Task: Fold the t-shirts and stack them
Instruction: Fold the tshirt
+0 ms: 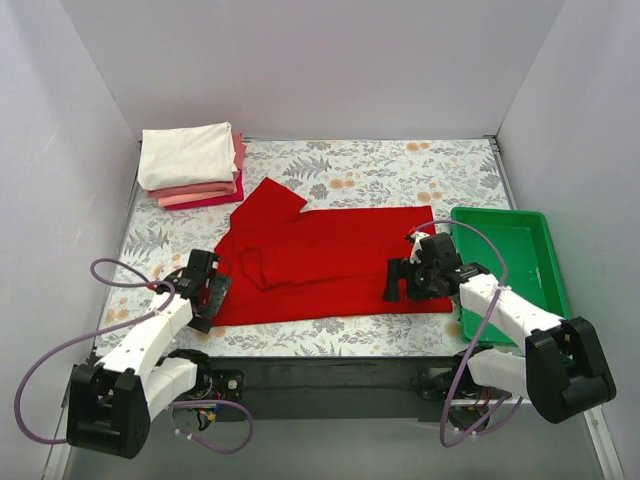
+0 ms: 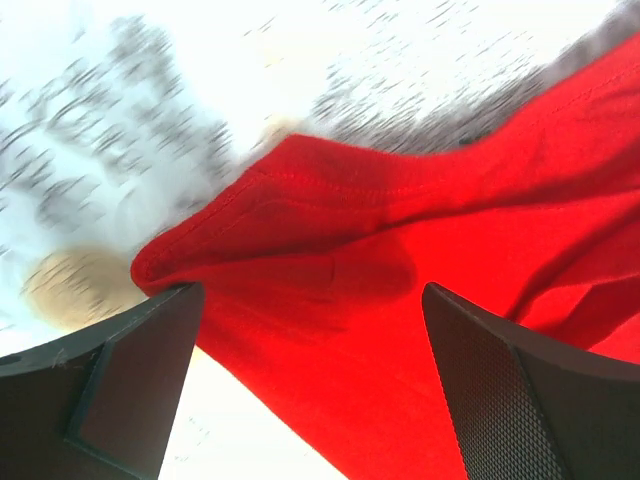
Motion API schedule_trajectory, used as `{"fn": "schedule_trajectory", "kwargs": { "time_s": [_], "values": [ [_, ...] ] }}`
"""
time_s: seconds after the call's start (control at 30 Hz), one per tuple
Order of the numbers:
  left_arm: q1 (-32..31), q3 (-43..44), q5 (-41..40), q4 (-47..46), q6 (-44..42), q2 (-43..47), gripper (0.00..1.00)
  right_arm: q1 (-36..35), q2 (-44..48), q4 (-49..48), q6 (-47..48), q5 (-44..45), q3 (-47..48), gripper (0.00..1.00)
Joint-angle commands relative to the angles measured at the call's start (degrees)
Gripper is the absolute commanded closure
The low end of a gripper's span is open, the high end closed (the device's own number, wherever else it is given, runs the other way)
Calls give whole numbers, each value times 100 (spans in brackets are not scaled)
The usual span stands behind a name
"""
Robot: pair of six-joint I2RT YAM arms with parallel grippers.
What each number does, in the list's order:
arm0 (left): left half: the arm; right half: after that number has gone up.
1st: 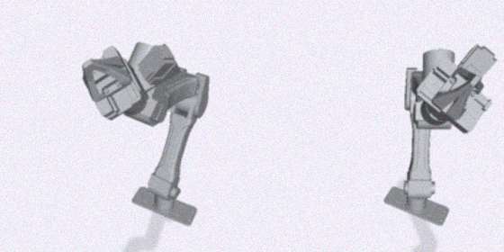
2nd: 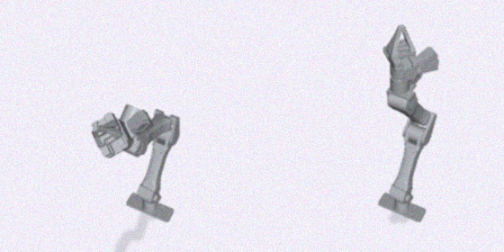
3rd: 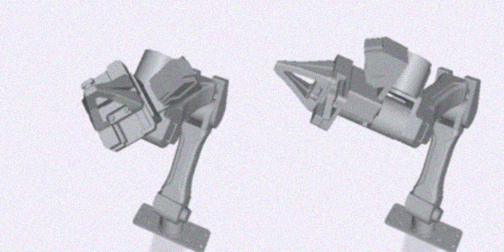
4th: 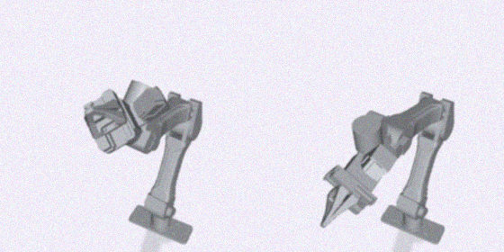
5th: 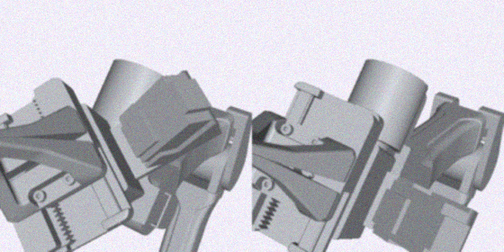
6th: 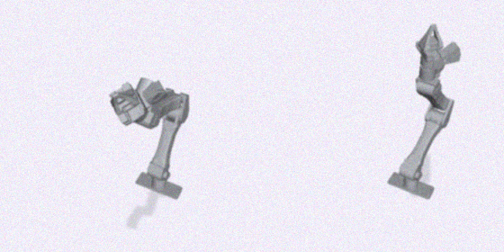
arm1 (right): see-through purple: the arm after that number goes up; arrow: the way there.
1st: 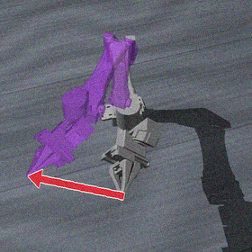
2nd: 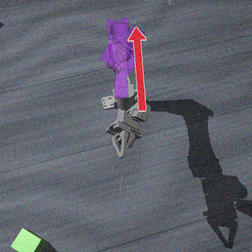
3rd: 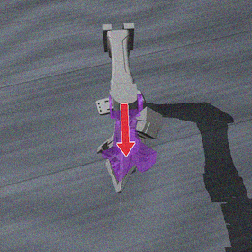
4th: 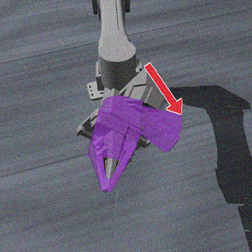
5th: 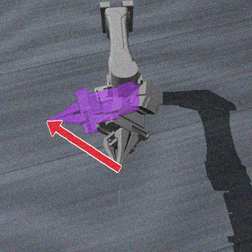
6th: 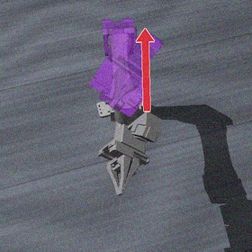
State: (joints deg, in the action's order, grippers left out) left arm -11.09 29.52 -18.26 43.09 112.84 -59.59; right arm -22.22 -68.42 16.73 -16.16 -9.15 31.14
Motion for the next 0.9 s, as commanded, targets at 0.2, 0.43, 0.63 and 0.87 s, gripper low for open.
{"fn": "schedule_trajectory", "kwargs": {
  "time_s": [0.2,0.43,0.63,0.87],
  "values": [
    [-42,633,-265,1289,275,1125,9,-11,611,1183,122,-157,287,2],
    [-86,1224,787,204,-1077,845,7,-72,848,1157,78,-360,543,2],
    [-1068,1091,1353,-713,-1317,20,6,-90,962,1148,-36,-307,323,2],
    [-2037,1100,922,-697,-861,-720,16,-90,892,1113,-115,-219,218,2]
  ]
}}
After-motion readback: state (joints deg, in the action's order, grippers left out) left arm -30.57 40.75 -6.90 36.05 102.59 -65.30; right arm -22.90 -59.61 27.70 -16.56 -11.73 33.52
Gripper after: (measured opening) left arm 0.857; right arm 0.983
